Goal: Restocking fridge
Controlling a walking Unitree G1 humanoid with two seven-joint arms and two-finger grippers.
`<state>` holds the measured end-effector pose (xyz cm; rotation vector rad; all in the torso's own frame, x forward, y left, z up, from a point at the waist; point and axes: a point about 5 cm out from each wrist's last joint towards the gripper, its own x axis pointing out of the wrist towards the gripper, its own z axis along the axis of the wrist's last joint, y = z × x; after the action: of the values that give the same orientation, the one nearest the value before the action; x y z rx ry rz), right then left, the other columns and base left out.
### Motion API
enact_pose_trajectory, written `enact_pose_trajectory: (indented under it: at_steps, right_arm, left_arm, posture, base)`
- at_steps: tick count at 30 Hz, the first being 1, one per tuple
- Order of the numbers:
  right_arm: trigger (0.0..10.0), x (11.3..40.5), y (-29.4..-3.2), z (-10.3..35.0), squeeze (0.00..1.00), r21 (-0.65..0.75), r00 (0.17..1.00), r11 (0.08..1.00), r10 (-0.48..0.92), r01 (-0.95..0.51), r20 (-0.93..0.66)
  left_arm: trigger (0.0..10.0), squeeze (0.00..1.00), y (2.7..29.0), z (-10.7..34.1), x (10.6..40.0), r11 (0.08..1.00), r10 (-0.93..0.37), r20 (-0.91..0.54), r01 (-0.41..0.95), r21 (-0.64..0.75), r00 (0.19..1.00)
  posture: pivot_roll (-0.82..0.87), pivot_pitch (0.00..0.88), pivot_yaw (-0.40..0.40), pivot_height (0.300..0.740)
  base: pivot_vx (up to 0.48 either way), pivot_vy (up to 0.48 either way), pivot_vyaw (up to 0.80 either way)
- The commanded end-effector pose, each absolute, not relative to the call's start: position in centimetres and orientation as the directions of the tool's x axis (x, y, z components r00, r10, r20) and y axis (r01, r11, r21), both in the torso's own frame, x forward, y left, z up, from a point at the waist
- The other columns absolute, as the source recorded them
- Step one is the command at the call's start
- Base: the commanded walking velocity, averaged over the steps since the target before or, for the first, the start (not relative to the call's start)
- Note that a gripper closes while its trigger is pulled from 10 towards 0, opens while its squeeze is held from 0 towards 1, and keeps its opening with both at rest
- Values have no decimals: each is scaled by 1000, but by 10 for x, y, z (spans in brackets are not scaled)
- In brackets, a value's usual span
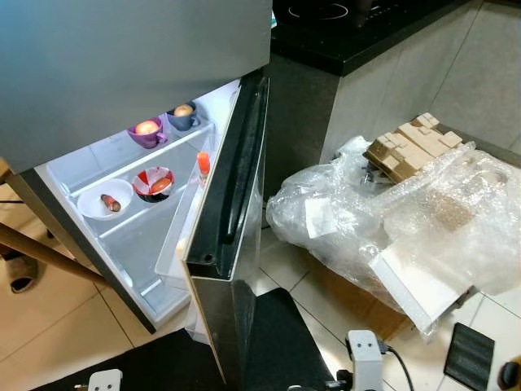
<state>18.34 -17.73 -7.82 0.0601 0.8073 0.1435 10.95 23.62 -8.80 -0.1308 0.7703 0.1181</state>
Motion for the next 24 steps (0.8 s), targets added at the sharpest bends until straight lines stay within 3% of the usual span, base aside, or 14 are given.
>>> enact_pose_trajectory:
  at_steps: [1, 5, 8, 11, 20, 24]
  right_arm:
    - [10000, 192, -175, -73, 0, 131, 714, 985, 174, -116, -678]
    - [10000, 210, -163, -61, 0, 196, 747, 962, 270, -188, -608]
    - [10000, 229, -149, -47, 0, 244, 741, 913, 408, -328, -533]
    - [10000, 240, -146, -39, 0, 231, 735, 894, 448, -384, -510]
    - [10000, 253, -141, -29, 0, 236, 745, 877, 481, -419, -463]
    - [10000, 268, -116, -12, 0, 270, 731, 821, 571, -503, -373]
  left_arm:
    - [10000, 0, 240, -87, 105, 987, 62, -696, -148, -65, 716]
    - [10000, 0, 237, -83, 111, 994, -6, -658, -67, -85, 753]
    - [10000, 0, 227, -78, 120, 984, -179, -615, 126, -130, 768]
    - [10000, 0, 221, -74, 124, 960, -275, -585, 248, -128, 763]
    - [10000, 0, 218, -69, 128, 954, -298, -521, 276, -121, 800]
    - [10000, 0, 218, -66, 130, 954, -298, -487, 278, -114, 821]
  posture:
    - [-115, 127, 10, 725]
    - [-118, 129, 11, 725]
    - [-112, 132, 6, 725]
    - [-106, 134, -2, 725]
    - [-97, 136, -12, 725]
    - [-95, 137, -14, 725]
  base:
    - [0, 0, 0]
    - [0, 0, 0]
    - [0, 0, 0]
    - [0, 0, 0]
    - [0, 0, 0]
    - [0, 0, 0]
